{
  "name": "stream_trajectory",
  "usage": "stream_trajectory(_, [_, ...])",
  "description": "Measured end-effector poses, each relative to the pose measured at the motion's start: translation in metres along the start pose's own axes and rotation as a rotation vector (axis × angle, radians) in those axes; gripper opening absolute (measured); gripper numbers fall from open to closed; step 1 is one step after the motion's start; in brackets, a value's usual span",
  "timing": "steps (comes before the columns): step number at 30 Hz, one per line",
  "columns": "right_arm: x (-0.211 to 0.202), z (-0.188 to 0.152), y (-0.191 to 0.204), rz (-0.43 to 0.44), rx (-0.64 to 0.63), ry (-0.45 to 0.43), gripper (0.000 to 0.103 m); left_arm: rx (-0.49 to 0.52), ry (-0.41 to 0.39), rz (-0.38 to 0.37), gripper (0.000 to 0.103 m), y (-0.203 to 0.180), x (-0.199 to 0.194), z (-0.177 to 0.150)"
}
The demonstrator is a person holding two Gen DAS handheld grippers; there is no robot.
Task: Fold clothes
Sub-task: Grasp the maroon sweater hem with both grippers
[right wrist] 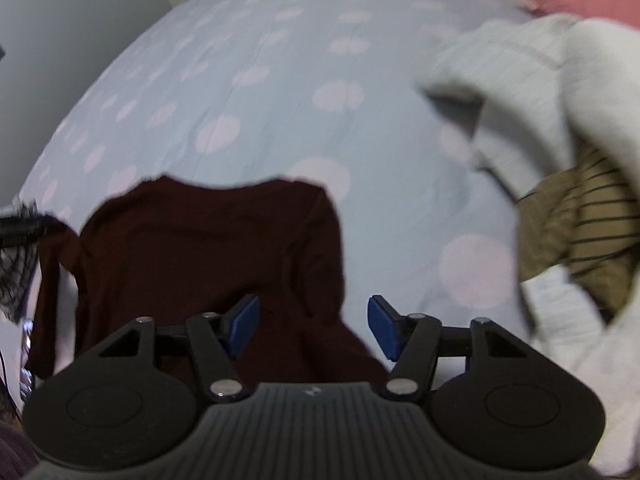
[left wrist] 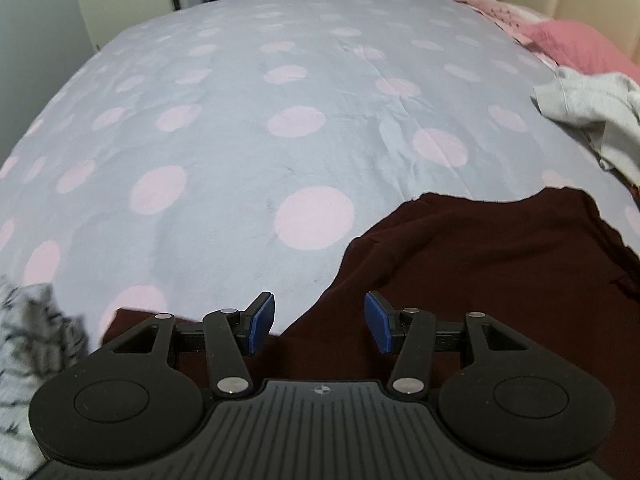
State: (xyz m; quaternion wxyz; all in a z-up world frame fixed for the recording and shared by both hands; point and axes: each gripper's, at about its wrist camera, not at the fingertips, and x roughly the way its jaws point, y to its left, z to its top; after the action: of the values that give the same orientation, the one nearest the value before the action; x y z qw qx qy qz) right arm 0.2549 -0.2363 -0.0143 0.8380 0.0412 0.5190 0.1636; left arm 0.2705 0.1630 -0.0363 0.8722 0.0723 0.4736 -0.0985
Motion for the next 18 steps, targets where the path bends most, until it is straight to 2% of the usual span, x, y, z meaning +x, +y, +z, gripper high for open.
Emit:
stream_trajectory(5, [0.033,0.002,0.000,0.024,-0.048,0.062,0.059,0.026,0.069,0.004,0.048,-0.004,0.030,-0.001])
stream_trajectory(6, [0.038,0.001,0.001,0.013,-0.059,0.082,0.052,0.021,0.084,0.005,0.042,-0.004,0.035,-0.001])
stream_trajectory(7, [0.042,0.000,0.001,0.002,-0.070,0.102,0.026,0.005,0.098,-0.009,0.030,-0.002,0.039,-0.001])
stream_trajectory(8, [0.046,0.000,0.002,-0.009,-0.078,0.118,0.012,-0.011,0.109,-0.033,0.026,-0.001,0.042,0.000])
stream_trajectory(9, [0.045,0.002,-0.001,-0.021,-0.064,0.111,0.009,-0.021,0.105,-0.043,0.021,0.001,0.042,0.001])
stream_trajectory(10, [0.043,0.004,-0.004,-0.031,-0.049,0.104,0.009,-0.025,0.096,-0.042,0.010,0.002,0.042,0.002])
stream_trajectory(11, [0.040,0.007,-0.009,-0.031,-0.026,0.096,0.009,-0.027,0.099,-0.045,0.007,0.002,0.044,0.004])
stream_trajectory(14, [0.032,0.019,-0.027,-0.065,0.042,0.059,0.007,-0.045,0.114,-0.044,0.004,0.003,0.046,0.006])
stream_trajectory(18, [0.028,0.033,-0.062,-0.233,0.146,0.016,0.005,-0.071,0.115,-0.002,0.002,0.005,0.045,0.011])
